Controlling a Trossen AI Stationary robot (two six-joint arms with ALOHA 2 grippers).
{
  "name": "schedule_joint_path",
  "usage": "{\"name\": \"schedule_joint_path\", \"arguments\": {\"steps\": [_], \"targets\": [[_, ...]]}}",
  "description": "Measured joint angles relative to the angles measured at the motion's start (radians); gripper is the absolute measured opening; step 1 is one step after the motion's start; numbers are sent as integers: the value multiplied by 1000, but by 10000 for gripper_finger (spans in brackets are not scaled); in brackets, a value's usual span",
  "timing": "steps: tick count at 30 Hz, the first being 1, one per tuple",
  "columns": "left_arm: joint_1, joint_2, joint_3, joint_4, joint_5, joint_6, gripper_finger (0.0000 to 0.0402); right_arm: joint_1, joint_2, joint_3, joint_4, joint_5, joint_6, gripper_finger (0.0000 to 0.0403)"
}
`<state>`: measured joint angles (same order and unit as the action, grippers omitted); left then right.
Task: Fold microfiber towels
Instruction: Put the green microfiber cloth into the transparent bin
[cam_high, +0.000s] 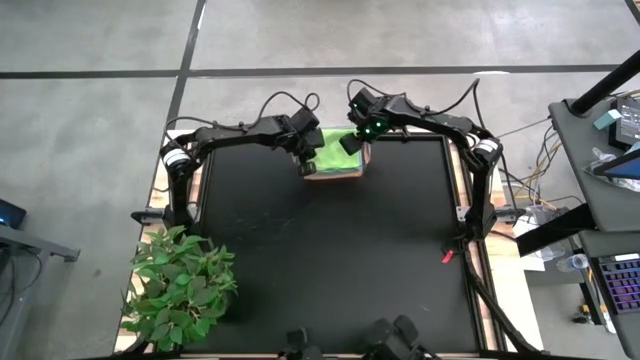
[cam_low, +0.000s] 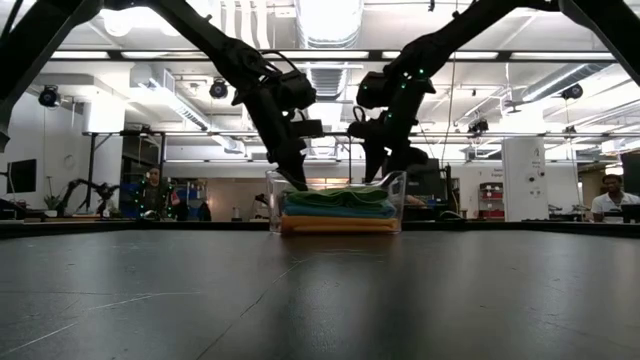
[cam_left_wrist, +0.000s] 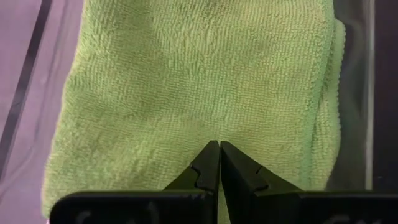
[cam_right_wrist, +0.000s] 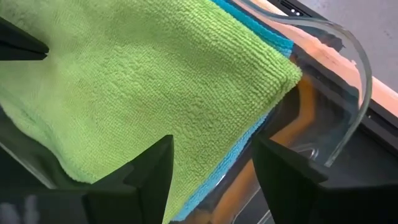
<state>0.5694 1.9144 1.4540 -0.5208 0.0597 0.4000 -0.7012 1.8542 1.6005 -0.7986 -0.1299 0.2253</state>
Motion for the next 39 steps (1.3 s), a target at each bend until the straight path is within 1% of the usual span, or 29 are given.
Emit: {"name": "schedule_joint_path", "arguments": {"steps": [13,19,30,39], "targets": [[0,0,0,25,0,0,0,27,3,-2,18,7,-11,208],[0,0,0,25,0,0,0,38,13,-1,19,62,-15,208],[0,0,0,33,0,0,0,57,16,-2,27,76,-16,208],[0,0,0,35,0,0,0,61,14,-45,78,80,-9,208]]}}
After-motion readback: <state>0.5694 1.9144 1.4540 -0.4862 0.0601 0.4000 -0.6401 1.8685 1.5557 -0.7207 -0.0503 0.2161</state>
